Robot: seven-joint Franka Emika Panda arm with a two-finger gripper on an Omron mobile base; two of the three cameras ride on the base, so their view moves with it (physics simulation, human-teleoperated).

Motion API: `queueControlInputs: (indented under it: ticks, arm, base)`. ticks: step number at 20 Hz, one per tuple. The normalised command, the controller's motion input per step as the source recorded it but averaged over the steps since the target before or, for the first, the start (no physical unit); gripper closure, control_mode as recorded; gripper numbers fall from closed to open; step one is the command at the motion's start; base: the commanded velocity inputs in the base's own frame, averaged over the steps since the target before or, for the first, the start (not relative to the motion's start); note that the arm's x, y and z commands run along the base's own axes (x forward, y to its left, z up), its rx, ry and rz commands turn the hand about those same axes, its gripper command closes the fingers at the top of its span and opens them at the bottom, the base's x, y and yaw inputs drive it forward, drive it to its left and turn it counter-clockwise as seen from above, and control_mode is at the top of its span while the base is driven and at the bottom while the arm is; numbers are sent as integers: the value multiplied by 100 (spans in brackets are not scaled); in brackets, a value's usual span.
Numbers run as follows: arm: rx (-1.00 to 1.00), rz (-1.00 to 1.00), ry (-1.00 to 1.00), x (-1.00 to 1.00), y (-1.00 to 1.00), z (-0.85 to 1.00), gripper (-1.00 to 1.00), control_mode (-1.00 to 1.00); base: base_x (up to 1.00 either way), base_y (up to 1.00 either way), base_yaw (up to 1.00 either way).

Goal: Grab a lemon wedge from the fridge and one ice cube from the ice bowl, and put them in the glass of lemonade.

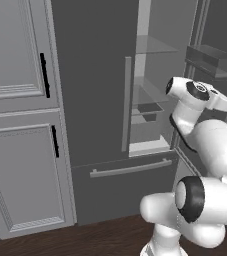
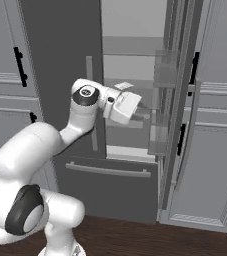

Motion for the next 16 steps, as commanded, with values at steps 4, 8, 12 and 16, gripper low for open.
queueControlInputs:
  ticks: [4,8,12,16]
  arm:
    - [-3,42,3,-71,99,10,-100,-100]
    - [0,55,17,-62,97,37,-100,-100]
    - [0,61,30,-55,78,43,-100,-100]
    - [5,56,40,-12,89,67,-100,-100]
  base:
    - [0,0,0]
    - [0,0,0]
    - [0,0,0]
    - [0,0,0]
